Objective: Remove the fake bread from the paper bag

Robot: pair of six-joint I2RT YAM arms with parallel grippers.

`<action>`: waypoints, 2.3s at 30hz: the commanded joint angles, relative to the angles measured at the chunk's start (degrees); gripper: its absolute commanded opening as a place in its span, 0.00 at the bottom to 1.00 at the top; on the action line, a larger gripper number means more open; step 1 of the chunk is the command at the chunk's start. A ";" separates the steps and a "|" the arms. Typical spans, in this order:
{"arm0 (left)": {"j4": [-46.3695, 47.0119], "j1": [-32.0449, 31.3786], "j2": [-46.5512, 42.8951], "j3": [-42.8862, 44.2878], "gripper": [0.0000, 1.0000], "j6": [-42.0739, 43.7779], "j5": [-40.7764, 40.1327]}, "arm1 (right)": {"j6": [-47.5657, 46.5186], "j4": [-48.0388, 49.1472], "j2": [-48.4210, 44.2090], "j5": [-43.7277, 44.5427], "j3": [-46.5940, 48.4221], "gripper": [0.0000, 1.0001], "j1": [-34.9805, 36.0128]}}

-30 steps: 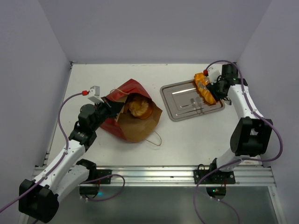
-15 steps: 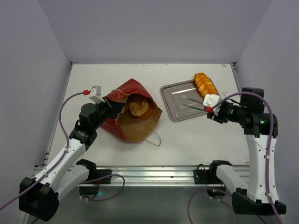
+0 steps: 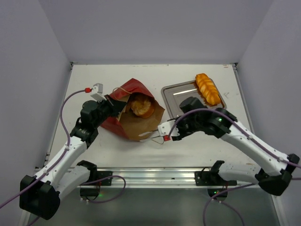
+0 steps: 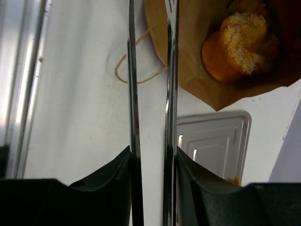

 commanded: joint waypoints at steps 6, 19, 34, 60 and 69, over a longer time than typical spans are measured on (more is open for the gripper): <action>0.16 -0.11 0.27 2.80 0.00 1.45 2.10 | 7.36 19.73 15.02 39.26 2.26 0.39 14.13; 0.77 -0.11 -0.62 1.66 0.00 1.27 2.37 | 8.68 25.10 25.49 51.40 4.81 0.43 15.98; 1.65 -0.11 -0.53 1.40 0.00 0.75 3.16 | 11.05 25.71 31.81 55.35 5.25 0.47 15.90; 1.39 -0.11 -0.18 1.22 0.00 2.15 1.67 | 18.43 17.55 23.67 40.26 6.31 0.01 13.44; 1.04 -0.11 0.70 1.40 0.00 2.51 -1.06 | 17.91 12.98 7.84 23.03 1.13 0.00 8.87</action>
